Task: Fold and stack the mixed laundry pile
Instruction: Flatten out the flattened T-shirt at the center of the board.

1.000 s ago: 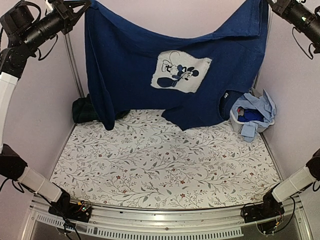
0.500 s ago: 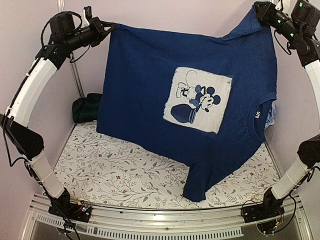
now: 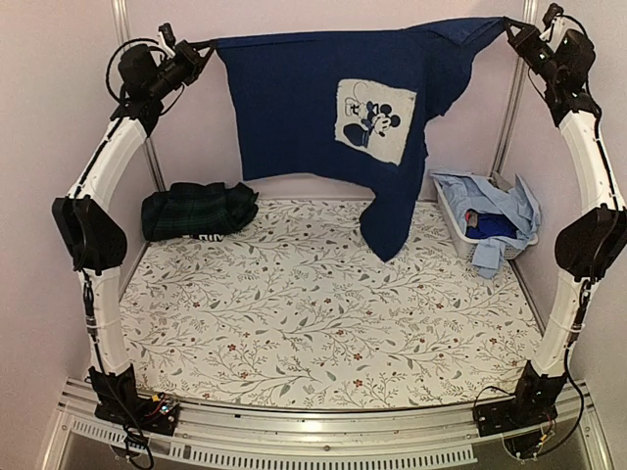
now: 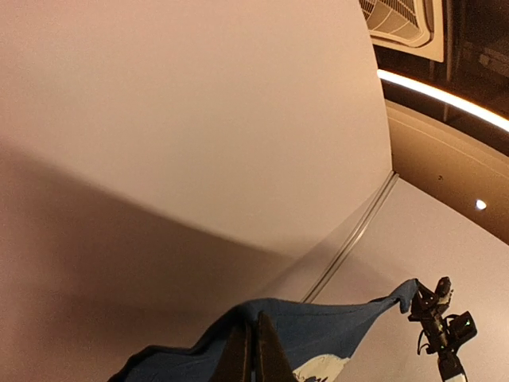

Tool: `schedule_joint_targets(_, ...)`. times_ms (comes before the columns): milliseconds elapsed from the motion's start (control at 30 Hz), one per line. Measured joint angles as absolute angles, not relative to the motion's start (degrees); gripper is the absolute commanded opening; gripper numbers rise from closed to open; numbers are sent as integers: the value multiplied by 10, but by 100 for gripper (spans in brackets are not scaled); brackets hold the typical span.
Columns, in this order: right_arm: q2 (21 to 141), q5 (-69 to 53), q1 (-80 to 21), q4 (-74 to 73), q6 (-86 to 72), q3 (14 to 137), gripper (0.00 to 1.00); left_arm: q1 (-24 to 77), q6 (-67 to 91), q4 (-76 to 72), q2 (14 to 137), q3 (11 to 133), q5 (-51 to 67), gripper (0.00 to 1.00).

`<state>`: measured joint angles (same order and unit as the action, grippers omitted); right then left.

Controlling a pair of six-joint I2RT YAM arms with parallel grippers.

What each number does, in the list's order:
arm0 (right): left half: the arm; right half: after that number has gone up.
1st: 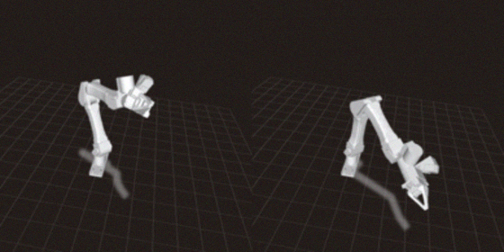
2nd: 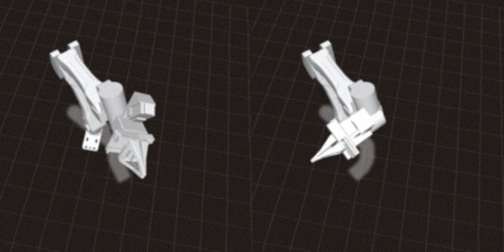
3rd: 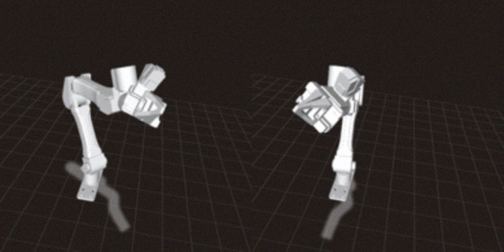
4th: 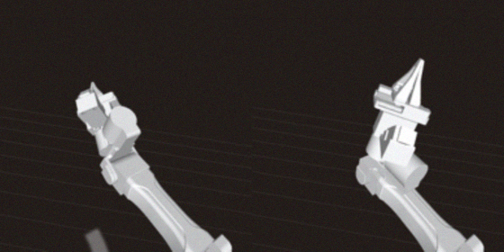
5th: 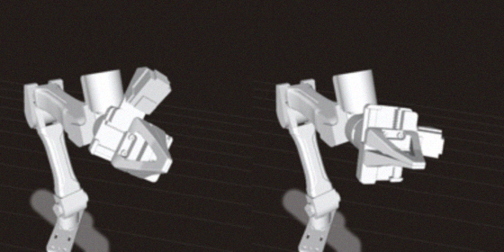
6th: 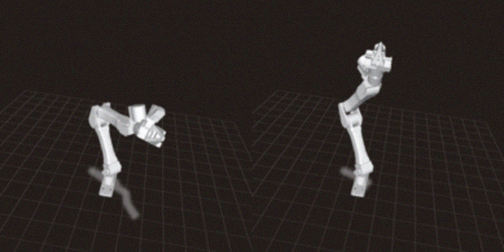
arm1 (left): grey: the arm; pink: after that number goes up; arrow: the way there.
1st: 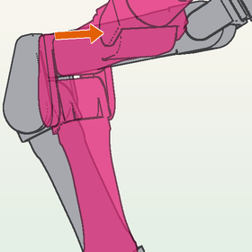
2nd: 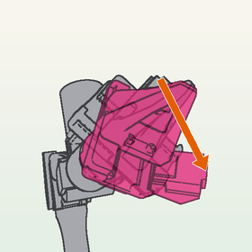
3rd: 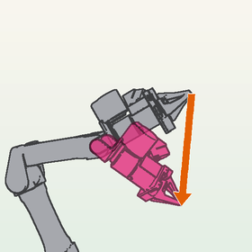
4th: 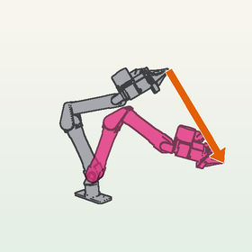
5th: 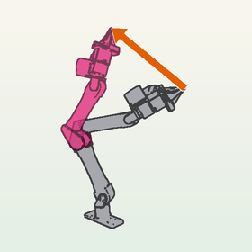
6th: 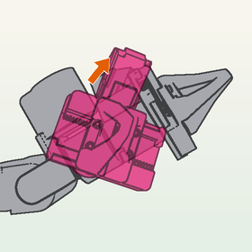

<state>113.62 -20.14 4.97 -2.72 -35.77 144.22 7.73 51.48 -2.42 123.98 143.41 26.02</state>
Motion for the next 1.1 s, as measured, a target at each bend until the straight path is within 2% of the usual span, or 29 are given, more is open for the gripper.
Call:
schedule_joint_targets(133,1147,-233,62,27,-404,1456,0,54,531,-97,1240,1432,292,0)
schedule_joint_targets(267,1124,-282,60,77,-430,1392,0,46,525,-153,1196,1322,333,0)
schedule_joint_targets(367,1069,-305,51,95,-429,1238,0,44,512,-183,1150,1173,359,0)
schedule_joint_targets(533,954,-319,21,95,-411,890,0,45,480,-216,1120,922,402,0)
schedule_joint_targets(700,847,-319,-1,45,-396,661,0,51,457,-216,1120,707,425,0)
schedule_joint_targets(933,740,-323,-15,-18,-363,560,0,69,443,-230,1112,609,449,0)
schedule_joint_targets(1100,685,-321,-17,-128,-349,528,0,93,418,-166,1059,568,436,0)
